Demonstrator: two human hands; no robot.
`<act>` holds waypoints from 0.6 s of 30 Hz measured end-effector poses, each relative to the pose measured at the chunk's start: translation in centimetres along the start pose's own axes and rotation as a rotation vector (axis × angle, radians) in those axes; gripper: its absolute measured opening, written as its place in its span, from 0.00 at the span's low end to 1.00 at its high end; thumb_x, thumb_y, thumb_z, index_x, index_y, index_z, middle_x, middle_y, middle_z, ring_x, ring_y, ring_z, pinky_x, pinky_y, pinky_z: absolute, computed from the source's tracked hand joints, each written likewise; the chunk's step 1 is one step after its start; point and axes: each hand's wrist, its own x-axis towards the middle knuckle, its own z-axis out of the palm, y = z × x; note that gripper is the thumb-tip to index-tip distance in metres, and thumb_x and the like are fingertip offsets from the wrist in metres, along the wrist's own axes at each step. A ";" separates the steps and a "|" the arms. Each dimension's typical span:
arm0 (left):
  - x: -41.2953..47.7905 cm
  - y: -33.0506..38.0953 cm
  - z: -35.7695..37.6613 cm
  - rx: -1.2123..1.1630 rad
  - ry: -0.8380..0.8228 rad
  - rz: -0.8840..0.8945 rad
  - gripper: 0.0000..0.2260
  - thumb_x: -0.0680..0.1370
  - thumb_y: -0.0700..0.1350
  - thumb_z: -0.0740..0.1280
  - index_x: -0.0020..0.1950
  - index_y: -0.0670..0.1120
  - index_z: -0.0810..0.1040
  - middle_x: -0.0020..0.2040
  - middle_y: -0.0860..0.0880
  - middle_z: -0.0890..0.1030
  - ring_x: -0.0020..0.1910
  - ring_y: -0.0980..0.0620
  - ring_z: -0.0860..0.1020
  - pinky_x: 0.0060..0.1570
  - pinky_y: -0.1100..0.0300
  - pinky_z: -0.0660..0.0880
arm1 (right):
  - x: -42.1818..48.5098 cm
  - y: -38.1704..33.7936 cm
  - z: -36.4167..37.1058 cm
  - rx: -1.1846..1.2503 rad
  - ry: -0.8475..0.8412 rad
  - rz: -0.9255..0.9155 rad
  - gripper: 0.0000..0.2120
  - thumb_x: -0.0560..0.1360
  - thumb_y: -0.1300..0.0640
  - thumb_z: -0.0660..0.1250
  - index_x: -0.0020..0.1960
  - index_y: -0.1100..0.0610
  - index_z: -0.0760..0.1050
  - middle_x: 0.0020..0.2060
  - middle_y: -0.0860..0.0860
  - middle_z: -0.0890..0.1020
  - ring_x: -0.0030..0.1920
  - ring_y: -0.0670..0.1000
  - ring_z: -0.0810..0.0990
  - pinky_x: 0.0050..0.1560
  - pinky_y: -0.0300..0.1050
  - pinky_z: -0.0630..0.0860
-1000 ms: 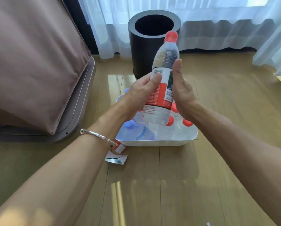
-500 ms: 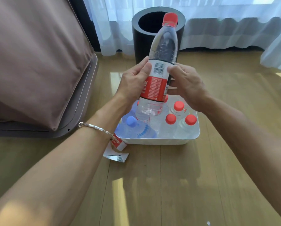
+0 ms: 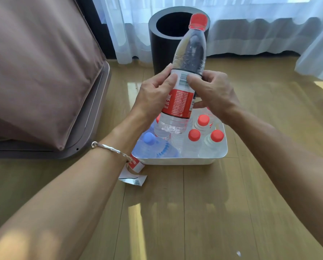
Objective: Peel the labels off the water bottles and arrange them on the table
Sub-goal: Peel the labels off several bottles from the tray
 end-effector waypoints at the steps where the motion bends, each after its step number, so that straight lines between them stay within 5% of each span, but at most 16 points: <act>1: 0.0 0.0 0.1 0.000 0.003 0.003 0.18 0.83 0.46 0.63 0.73 0.49 0.71 0.48 0.54 0.83 0.39 0.62 0.82 0.37 0.67 0.77 | 0.0 0.0 0.0 0.005 0.010 0.003 0.13 0.78 0.51 0.66 0.55 0.60 0.80 0.45 0.52 0.86 0.43 0.48 0.86 0.44 0.50 0.84; 6: -0.1 0.1 0.5 0.017 0.016 0.023 0.19 0.82 0.46 0.64 0.73 0.49 0.71 0.49 0.55 0.83 0.41 0.62 0.83 0.41 0.65 0.80 | 0.2 -0.1 0.0 -0.044 0.032 0.005 0.16 0.72 0.49 0.64 0.51 0.59 0.80 0.42 0.51 0.86 0.42 0.48 0.86 0.41 0.50 0.85; 11: -0.1 0.0 0.2 0.061 -0.008 0.051 0.20 0.82 0.47 0.64 0.74 0.49 0.70 0.47 0.57 0.84 0.44 0.61 0.83 0.43 0.63 0.80 | 0.3 0.5 -0.2 -0.066 0.057 -0.009 0.15 0.81 0.57 0.58 0.53 0.65 0.78 0.45 0.53 0.85 0.44 0.50 0.86 0.41 0.51 0.85; 18: 0.2 -0.5 -0.2 0.045 -0.016 0.058 0.21 0.81 0.45 0.65 0.75 0.48 0.69 0.39 0.60 0.85 0.45 0.59 0.84 0.49 0.57 0.82 | 0.2 0.2 -0.5 0.000 -0.072 0.025 0.23 0.72 0.47 0.57 0.55 0.63 0.77 0.49 0.53 0.85 0.48 0.51 0.85 0.45 0.50 0.84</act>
